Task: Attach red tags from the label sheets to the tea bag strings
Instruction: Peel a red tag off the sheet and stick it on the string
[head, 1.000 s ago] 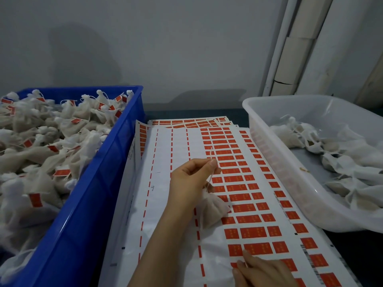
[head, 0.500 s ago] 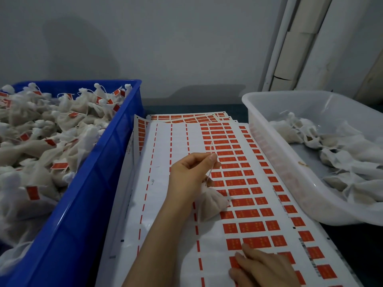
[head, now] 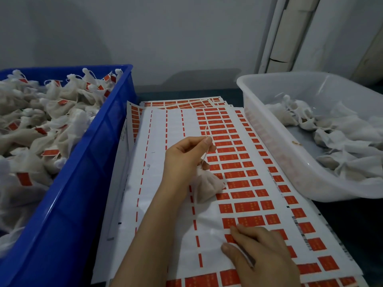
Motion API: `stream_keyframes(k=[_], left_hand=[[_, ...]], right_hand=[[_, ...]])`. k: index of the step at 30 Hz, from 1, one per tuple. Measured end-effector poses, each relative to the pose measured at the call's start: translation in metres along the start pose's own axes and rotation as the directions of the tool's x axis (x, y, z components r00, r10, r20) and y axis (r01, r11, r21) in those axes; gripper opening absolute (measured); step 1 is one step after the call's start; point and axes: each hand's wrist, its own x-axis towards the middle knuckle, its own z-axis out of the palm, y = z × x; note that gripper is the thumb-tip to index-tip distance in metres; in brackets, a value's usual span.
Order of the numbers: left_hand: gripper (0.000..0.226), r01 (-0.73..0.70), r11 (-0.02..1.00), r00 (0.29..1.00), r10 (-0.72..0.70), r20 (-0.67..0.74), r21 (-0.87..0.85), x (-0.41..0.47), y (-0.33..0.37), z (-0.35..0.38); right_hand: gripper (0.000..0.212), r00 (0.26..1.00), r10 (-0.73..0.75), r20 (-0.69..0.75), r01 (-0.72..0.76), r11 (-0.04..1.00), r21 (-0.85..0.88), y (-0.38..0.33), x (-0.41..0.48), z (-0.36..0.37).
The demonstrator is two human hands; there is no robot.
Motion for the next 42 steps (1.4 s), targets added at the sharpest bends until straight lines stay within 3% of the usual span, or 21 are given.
stream_keyframes(k=[3, 5, 7, 10, 13, 17, 24, 29, 38, 42], left_hand=[[0.007, 0.006, 1.000, 1.000, -0.006, 0.002, -0.004, 0.000, 0.000, 0.000], [0.006, 0.007, 1.000, 1.000, -0.007, 0.002, -0.001, 0.000, 0.001, 0.000], [0.006, 0.000, 1.000, 1.000, 0.000, 0.003, 0.006, 0.001, 0.000, -0.001], [0.006, -0.001, 1.000, 1.000, 0.001, 0.003, 0.006, 0.000, 0.000, -0.001], [0.006, -0.001, 1.000, 1.000, 0.001, 0.007, 0.002, 0.001, 0.000, -0.001], [0.006, 0.000, 1.000, 1.000, 0.000, 0.009, -0.005, 0.000, 0.000, -0.001], [0.006, 0.008, 1.000, 1.000, -0.008, 0.015, -0.021, 0.001, 0.000, -0.001], [0.006, 0.003, 1.000, 1.000, -0.003, 0.017, -0.019, 0.001, 0.001, -0.001], [0.004, 0.006, 0.999, 1.000, -0.005, 0.016, -0.032, 0.002, 0.000, -0.003], [0.004, 0.008, 0.999, 1.000, -0.007, 0.017, -0.032, 0.001, 0.000, -0.002]], right_hand=[[0.049, 0.996, 0.012, -0.092, -0.005, 0.997, 0.077, -0.005, -0.005, 0.002], [0.039, 0.983, -0.055, -0.174, 0.053, 0.998, -0.021, -0.013, -0.002, 0.001], [0.036, 0.931, -0.076, -0.357, 0.054, 0.996, -0.073, -0.011, -0.001, 0.005], [0.032, 0.935, -0.037, -0.354, 0.025, 0.999, -0.038, -0.018, -0.004, 0.003], [0.034, 0.973, 0.089, -0.211, -0.073, 0.994, 0.081, -0.012, -0.003, 0.010], [0.009, 0.959, 0.181, -0.217, -0.132, 0.966, 0.220, -0.015, -0.003, 0.007], [0.029, 0.945, 0.245, -0.215, -0.173, 0.937, 0.304, -0.016, 0.003, 0.007], [0.021, 0.937, 0.245, -0.249, -0.161, 0.936, 0.314, -0.014, 0.003, 0.008], [0.025, 0.979, 0.120, -0.164, -0.089, 0.978, 0.186, -0.008, -0.002, -0.004], [0.026, 0.977, 0.142, -0.157, -0.095, 0.957, 0.275, -0.005, -0.002, -0.004]])
